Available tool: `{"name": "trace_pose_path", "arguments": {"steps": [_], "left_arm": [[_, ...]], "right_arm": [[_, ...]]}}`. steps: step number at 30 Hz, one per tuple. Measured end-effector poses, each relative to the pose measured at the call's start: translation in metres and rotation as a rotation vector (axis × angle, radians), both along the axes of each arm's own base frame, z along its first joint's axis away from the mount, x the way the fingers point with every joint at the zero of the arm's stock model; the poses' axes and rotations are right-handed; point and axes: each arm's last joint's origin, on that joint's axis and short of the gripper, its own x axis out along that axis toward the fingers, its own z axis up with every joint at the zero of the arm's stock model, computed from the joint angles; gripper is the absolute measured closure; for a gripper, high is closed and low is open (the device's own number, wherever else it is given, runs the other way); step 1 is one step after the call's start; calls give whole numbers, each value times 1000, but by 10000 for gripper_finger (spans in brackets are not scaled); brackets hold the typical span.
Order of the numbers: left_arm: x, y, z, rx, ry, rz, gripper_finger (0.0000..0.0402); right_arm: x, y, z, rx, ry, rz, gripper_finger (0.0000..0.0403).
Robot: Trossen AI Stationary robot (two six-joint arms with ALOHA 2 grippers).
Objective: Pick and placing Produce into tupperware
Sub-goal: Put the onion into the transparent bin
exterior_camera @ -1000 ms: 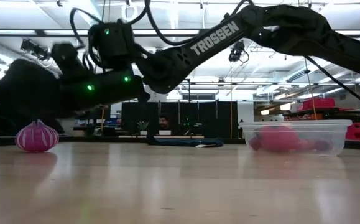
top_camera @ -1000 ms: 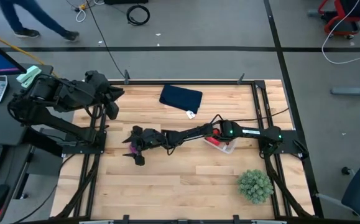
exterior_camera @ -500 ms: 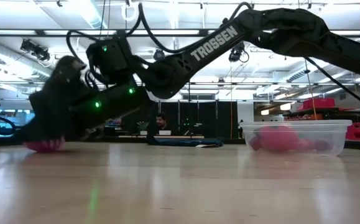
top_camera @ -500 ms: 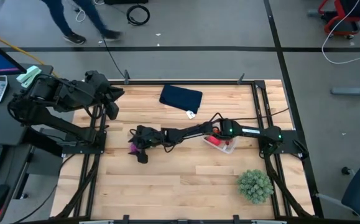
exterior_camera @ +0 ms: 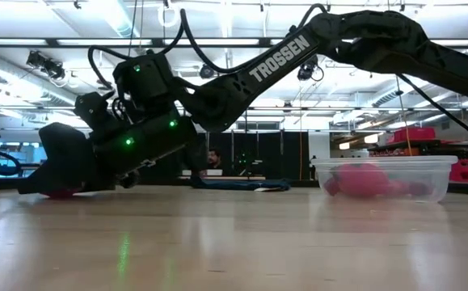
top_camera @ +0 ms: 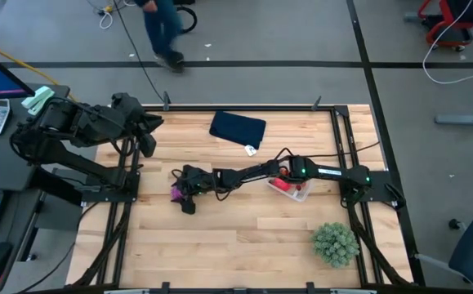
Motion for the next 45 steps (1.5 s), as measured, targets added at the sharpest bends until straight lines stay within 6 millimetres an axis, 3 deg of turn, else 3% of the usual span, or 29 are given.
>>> {"name": "trace_pose_path", "arguments": {"steps": [10, 16, 19, 23, 27, 39, 45], "left_arm": [[-1, 0, -2, -3, 18, 4, 349], [-1, 0, -2, -2, 20, 4, 343], [-2, 0, -2, -2, 27, 4, 340], [-2, 0, -2, -2, 29, 4, 342], [-2, 0, -3, -2, 31, 4, 346], [-2, 0, -3, -1, 34, 4, 333], [-3, 0, -4, 1, 54, 4, 338]], "right_arm": [[-1, 0, 3, 22, 23, 3, 140], [-2, 0, 3, 45, 52, 6, 134], [-5, 0, 12, 50, 95, 16, 132], [-14, 1, 37, 3, 200, 46, 138], [-32, 1, 80, -25, 342, 65, 140], [-128, 19, 154, -206, 1009, 73, 137], [-163, 25, 210, -301, 1019, 47, 137]]}}
